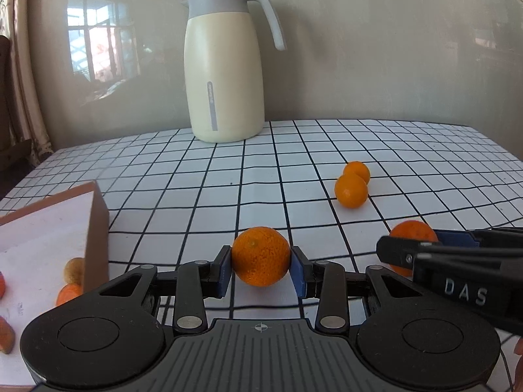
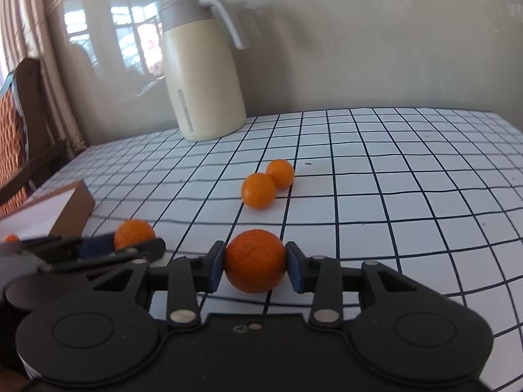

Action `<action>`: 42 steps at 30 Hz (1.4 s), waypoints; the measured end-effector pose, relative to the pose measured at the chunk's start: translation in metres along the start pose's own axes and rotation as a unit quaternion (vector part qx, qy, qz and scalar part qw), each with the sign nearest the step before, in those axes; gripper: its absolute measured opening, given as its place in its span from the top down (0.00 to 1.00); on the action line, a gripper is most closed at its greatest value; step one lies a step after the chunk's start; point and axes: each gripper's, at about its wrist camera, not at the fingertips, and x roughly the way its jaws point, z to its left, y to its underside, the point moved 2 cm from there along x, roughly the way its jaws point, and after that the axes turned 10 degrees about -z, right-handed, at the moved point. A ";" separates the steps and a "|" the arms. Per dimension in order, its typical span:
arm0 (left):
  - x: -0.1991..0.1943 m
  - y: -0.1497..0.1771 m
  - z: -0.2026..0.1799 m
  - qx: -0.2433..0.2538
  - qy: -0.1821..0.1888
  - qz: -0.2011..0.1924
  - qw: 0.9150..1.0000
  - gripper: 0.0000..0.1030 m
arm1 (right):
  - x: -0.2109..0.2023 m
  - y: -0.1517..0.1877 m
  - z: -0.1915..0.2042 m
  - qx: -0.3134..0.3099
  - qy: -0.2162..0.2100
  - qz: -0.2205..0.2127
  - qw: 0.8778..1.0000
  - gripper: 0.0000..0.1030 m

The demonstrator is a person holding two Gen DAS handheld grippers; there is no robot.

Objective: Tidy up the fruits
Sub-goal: 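Carry both tangerines in the two tools over the white box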

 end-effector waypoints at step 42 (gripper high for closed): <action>-0.142 0.019 0.105 -0.055 -0.074 -0.042 0.995 0.64 | -0.067 -0.002 0.121 -0.079 -0.166 -0.055 0.981 0.70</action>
